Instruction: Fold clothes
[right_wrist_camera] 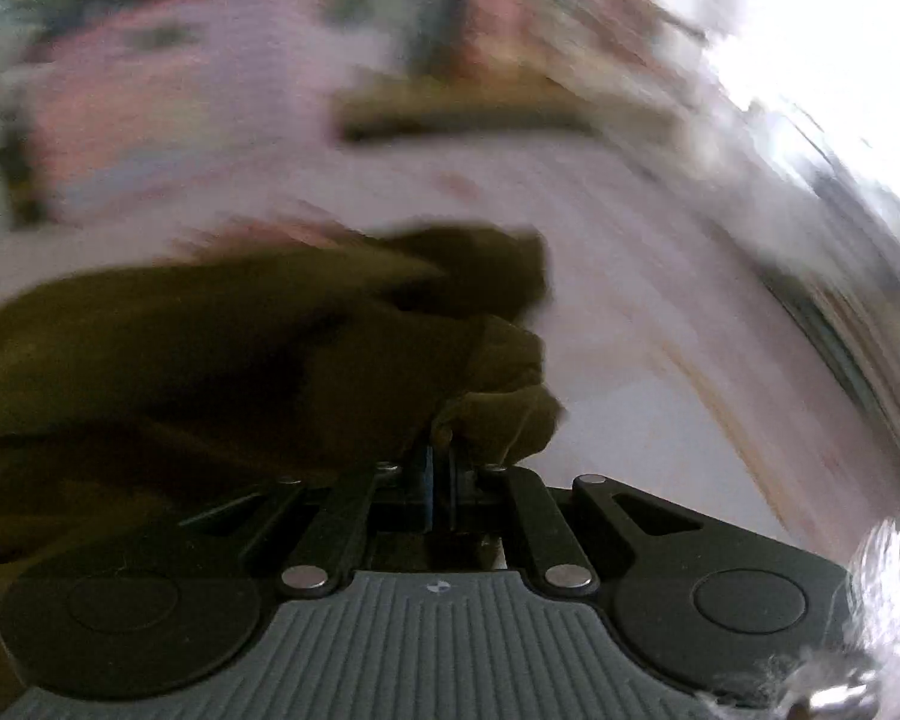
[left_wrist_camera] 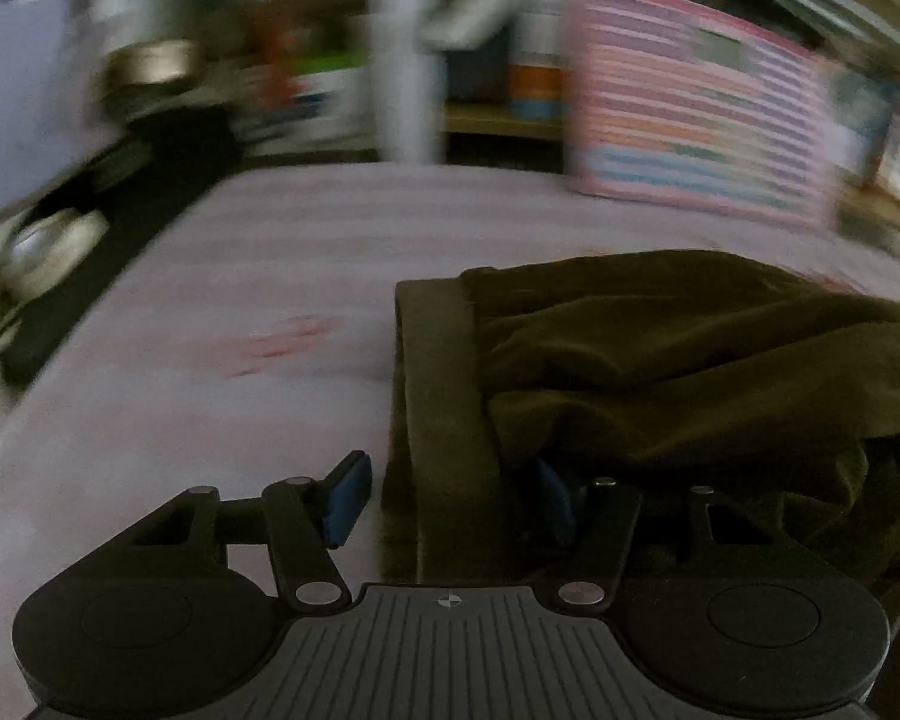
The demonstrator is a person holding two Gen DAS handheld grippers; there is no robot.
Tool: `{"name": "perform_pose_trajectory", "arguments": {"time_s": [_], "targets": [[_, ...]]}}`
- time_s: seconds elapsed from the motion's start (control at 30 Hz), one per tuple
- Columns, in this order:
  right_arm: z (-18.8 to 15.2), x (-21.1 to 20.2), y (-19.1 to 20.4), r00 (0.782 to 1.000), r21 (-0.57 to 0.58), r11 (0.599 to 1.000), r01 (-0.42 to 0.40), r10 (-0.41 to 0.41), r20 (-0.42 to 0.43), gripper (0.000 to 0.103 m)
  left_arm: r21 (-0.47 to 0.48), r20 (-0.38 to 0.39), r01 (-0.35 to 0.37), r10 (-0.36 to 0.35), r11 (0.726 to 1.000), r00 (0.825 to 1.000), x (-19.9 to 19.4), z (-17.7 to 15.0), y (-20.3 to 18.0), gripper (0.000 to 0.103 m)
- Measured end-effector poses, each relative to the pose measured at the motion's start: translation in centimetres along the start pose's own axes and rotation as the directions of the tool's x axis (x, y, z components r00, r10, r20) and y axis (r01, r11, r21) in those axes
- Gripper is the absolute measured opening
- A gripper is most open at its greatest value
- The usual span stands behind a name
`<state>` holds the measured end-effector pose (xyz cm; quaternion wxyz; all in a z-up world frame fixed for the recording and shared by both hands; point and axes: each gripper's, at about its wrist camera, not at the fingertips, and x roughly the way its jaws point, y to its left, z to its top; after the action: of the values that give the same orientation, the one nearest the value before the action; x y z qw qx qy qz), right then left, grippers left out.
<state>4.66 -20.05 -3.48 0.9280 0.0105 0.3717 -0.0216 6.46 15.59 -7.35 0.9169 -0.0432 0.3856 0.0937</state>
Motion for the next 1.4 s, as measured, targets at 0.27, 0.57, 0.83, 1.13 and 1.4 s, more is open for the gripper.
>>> {"name": "perform_pose_trajectory", "arguments": {"time_s": [0.27, 0.57, 0.83, 1.13, 1.4], "targets": [[0.5, -6.5, 2.0, 0.983, -0.002, 0.991, -0.131, 0.131, 0.128, 0.003, -0.135, -0.055, -0.064, 0.057, 0.989, 0.997, -0.6, 0.3, 4.1, 0.058], [-5.7, -10.2, -9.3, 0.985, 0.266, 0.949, 0.171, -0.169, -0.031, 0.004, -0.096, -0.064, 0.026, -0.032, 0.995, 0.997, -0.4, 0.1, 2.9, 0.077], [-10.0, -6.6, -11.5, 0.969, 0.330, 0.918, 0.220, -0.166, -0.184, 0.037, -0.205, -0.064, 0.120, -0.136, 0.971, 0.989, -1.6, -0.1, 5.7, 0.078], [-8.0, -8.1, -12.2, 0.977, 0.346, 0.918, 0.194, -0.150, -0.150, 0.045, -0.295, -0.036, 0.154, -0.172, 0.943, 0.984, -4.7, -2.6, 9.3, 0.078], [-7.6, -6.8, -14.1, 0.967, 0.368, 0.912, 0.182, -0.097, -0.236, 0.046, -0.544, -0.003, 0.209, -0.251, 0.812, 0.968, -8.6, -5.9, 11.2, 0.077]]}}
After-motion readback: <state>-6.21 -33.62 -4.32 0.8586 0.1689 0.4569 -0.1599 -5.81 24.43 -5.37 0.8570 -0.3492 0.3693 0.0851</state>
